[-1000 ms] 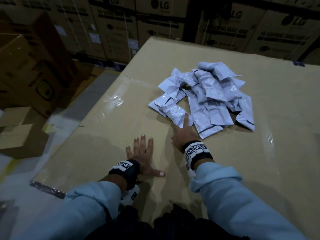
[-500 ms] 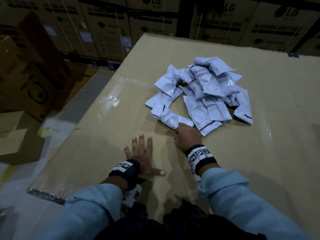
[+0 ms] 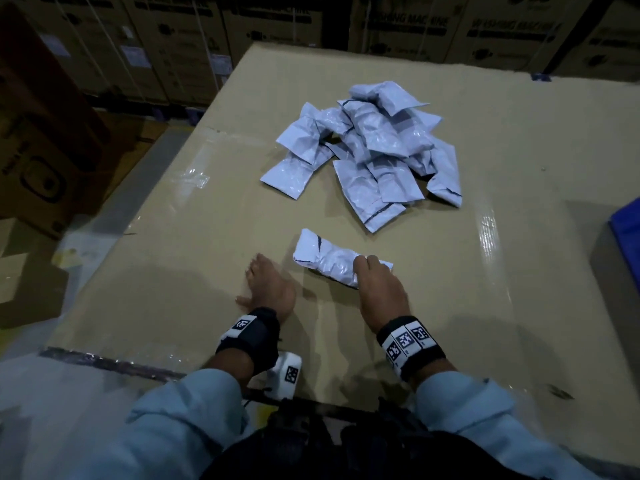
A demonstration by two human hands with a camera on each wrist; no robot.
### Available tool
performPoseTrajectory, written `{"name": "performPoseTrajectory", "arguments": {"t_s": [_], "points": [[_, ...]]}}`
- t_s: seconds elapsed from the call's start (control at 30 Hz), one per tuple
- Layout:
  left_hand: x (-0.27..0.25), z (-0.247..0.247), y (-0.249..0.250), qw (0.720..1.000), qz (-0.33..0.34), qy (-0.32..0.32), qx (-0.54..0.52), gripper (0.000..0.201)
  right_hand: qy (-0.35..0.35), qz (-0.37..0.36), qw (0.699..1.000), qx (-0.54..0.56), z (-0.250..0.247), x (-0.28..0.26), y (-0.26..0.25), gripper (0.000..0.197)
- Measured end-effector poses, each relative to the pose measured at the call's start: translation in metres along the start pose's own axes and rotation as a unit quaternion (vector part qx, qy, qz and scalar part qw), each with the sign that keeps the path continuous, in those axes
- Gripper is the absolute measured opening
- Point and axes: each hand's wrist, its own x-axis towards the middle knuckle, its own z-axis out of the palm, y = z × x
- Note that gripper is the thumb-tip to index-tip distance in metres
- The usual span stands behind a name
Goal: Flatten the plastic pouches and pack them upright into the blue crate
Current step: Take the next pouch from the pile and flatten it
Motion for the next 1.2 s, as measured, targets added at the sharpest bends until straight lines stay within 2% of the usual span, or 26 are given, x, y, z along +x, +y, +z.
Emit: {"name": "performPoseTrajectory", "arguments": {"t_s": [0.07, 0.13, 0.23, 0.33, 0.37, 0.43, 0.53, 0.6, 0.7, 0.77, 0.83, 0.9, 0.97, 1.07, 1.13, 1.2], "points": [[-0.013, 0.007, 0.005, 0.994, 0.037, 0.051, -0.085, 0.064, -0.003, -0.005, 1.000, -0.015, -0.001, -0.022, 0.008, 0.055], [-0.033, 0.019, 0.009, 0.986, 0.102, 0.075, -0.106, 0.057, -0.010, -0.013, 1.000, -0.022, -0.001, -0.046, 0.017, 0.063], [-0.067, 0.036, 0.019, 0.976, 0.199, 0.087, -0.011, 0.054, -0.024, -0.040, 0.999, -0.004, -0.003, -0.081, 0.031, 0.073], [-0.091, 0.057, 0.024, 0.967, 0.237, 0.035, 0.085, 0.058, -0.049, -0.055, 0.997, 0.027, 0.000, -0.113, 0.045, 0.070], [-0.096, 0.067, 0.023, 0.957, 0.251, 0.022, 0.142, 0.059, -0.052, -0.058, 0.996, 0.035, 0.001, -0.123, 0.050, 0.069], [-0.098, 0.085, 0.013, 0.915, 0.296, 0.001, 0.275, 0.062, -0.054, -0.056, 0.996, 0.035, 0.005, -0.143, 0.060, 0.071], [-0.098, 0.096, 0.000, 0.847, 0.398, -0.047, 0.350, 0.065, -0.061, -0.051, 0.996, 0.041, 0.013, -0.165, 0.071, 0.077], [-0.100, 0.094, -0.003, 0.849, 0.416, -0.080, 0.314, 0.069, -0.071, -0.044, 0.995, 0.052, 0.025, -0.169, 0.077, 0.075], [-0.106, 0.091, -0.008, 0.861, 0.400, -0.099, 0.298, 0.078, -0.084, -0.018, 0.995, 0.051, 0.034, -0.168, 0.074, 0.071], [-0.111, 0.093, -0.010, 0.857, 0.395, -0.103, 0.314, 0.085, -0.055, 0.013, 0.996, 0.071, 0.033, -0.165, 0.067, 0.062], [-0.115, 0.096, -0.009, 0.860, 0.382, -0.108, 0.319, 0.088, -0.024, 0.029, 0.999, 0.037, 0.029, -0.159, 0.060, 0.057], [-0.116, 0.098, -0.008, 0.861, 0.379, -0.100, 0.324, 0.088, -0.018, 0.017, 1.000, -0.008, 0.029, -0.149, 0.054, 0.066], [-0.115, 0.100, -0.009, 0.858, 0.381, -0.103, 0.329, 0.085, -0.047, 0.009, 0.999, 0.020, 0.037, -0.143, 0.050, 0.070], [-0.110, 0.099, -0.014, 0.858, 0.387, -0.121, 0.315, 0.081, -0.058, -0.001, 0.997, 0.043, 0.049, -0.146, 0.053, 0.069], [-0.109, 0.097, -0.016, 0.869, 0.389, -0.133, 0.275, 0.074, -0.057, 0.001, 0.998, 0.035, 0.050, -0.149, 0.052, 0.068], [-0.112, 0.096, -0.015, 0.875, 0.393, -0.134, 0.247, 0.076, -0.064, 0.010, 0.997, 0.035, 0.049, -0.148, 0.052, 0.067]]}}
